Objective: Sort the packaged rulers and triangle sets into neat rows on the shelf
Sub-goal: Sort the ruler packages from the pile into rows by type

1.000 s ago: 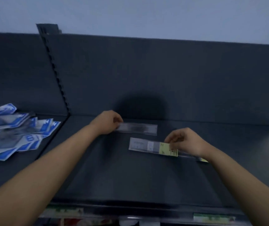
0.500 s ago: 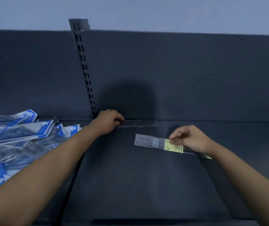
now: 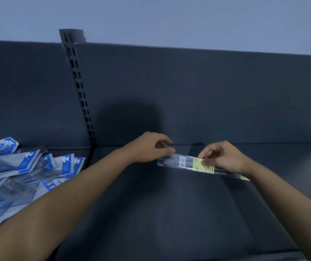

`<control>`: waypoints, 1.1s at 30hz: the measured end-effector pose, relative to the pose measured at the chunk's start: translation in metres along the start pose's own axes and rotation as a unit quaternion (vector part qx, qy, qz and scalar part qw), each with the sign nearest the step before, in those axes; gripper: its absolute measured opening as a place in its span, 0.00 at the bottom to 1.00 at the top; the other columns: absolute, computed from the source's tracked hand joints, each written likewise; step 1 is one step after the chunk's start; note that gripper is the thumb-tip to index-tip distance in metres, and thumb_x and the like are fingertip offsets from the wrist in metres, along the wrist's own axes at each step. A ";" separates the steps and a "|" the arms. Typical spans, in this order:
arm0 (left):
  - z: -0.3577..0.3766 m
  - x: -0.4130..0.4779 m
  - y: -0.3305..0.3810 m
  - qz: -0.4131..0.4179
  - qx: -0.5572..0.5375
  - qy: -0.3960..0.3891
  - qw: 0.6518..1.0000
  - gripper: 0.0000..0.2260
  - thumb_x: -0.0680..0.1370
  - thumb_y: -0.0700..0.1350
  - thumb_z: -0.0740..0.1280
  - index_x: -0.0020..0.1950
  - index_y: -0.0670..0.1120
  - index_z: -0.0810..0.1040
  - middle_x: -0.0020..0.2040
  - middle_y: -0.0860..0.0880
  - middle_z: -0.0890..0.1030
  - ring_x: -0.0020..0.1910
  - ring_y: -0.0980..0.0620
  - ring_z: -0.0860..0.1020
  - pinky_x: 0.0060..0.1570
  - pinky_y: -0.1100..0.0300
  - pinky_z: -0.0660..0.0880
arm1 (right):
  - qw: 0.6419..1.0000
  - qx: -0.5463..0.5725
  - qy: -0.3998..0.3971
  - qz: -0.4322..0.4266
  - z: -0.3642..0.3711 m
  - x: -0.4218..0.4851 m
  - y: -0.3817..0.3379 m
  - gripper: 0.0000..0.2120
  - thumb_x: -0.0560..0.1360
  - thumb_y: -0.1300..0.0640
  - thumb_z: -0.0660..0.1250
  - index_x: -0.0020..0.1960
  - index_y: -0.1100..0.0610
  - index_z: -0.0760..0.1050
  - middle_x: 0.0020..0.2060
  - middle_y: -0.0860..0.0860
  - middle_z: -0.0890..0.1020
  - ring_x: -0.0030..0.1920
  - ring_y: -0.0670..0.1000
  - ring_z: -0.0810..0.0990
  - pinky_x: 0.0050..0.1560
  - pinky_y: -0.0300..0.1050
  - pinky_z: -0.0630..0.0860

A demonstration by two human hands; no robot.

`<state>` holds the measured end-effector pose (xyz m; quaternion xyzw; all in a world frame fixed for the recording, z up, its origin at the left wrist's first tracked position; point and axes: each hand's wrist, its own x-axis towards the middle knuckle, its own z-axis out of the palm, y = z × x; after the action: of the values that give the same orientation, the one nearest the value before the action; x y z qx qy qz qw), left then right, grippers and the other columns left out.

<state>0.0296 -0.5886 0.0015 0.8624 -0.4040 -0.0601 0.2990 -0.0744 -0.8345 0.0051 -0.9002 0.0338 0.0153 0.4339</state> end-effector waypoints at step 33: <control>0.158 0.155 0.164 -0.155 0.113 0.036 0.981 0.07 0.78 0.42 0.67 0.54 0.44 0.80 0.50 0.47 0.78 0.50 0.48 0.77 0.55 0.56 0.73 | 0.996 0.018 0.023 -0.086 -0.175 0.008 0.188 0.10 0.71 0.68 0.69 0.40 0.54 0.79 0.39 0.48 0.82 0.43 0.47 0.81 0.43 0.35 0.77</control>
<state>-0.0299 -0.8575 -0.0126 0.9442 -0.2590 -0.0286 0.2014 -0.0808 -1.0885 -0.0336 -0.8917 -0.0337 -0.0432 0.4492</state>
